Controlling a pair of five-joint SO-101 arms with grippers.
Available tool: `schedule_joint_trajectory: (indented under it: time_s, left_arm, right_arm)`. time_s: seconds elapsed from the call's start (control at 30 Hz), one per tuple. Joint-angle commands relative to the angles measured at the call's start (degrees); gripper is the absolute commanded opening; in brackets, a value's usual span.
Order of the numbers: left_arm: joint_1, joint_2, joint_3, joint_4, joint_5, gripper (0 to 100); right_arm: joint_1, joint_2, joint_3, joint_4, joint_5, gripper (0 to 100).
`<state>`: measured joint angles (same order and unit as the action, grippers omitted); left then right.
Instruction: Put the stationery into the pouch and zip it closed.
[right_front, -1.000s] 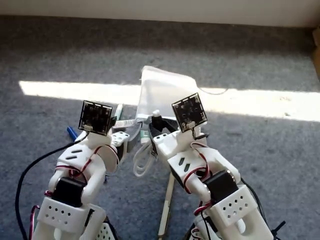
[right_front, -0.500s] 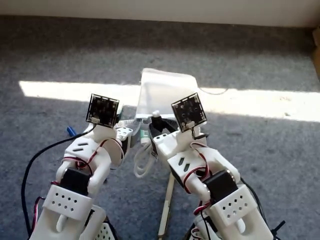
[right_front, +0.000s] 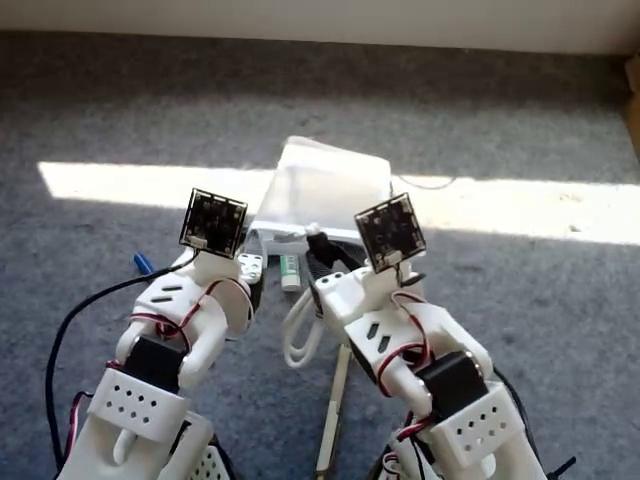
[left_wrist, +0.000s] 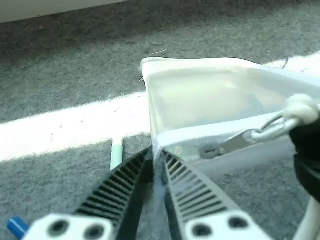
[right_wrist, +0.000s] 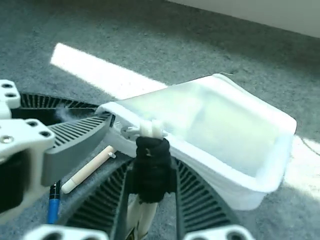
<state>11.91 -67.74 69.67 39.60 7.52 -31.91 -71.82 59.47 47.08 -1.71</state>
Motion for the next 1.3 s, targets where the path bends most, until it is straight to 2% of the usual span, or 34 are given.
schedule_joint_trajectory:
  time_s: [0.0,0.17,0.3,0.57,0.83,1.03,1.27]
  left_arm:
    - [-1.5,0.7,-2.9,-0.7,-0.6,1]
    - [-3.5,0.7,-4.2,-0.4,-0.5,1]
    - [-5.5,0.7,-4.5,-0.4,-0.5,1]
    - [-5.5,0.7,-4.4,-0.4,-0.5,1]
    - [-5.4,0.7,-4.3,-0.4,-0.5,1]
    - [-5.3,1.3,-4.1,-0.4,-0.2,21]
    - [-5.1,1.4,-2.4,-0.8,-0.3,21]
  right_arm:
    - [4.8,-5.1,-0.6,1.0,0.5,0.5]
    - [8.7,-5.7,-0.6,2.3,0.5,0.5]
    - [14.8,-5.8,-0.7,2.9,0.6,0.5]
    - [22.5,-5.8,-1.0,2.9,0.6,0.5]
    - [23.3,-5.8,-0.9,2.9,0.6,0.5]
    - [23.3,-5.8,-0.7,2.9,0.6,0.5]
    - [22.0,-5.9,-1.1,6.5,0.6,0.5]
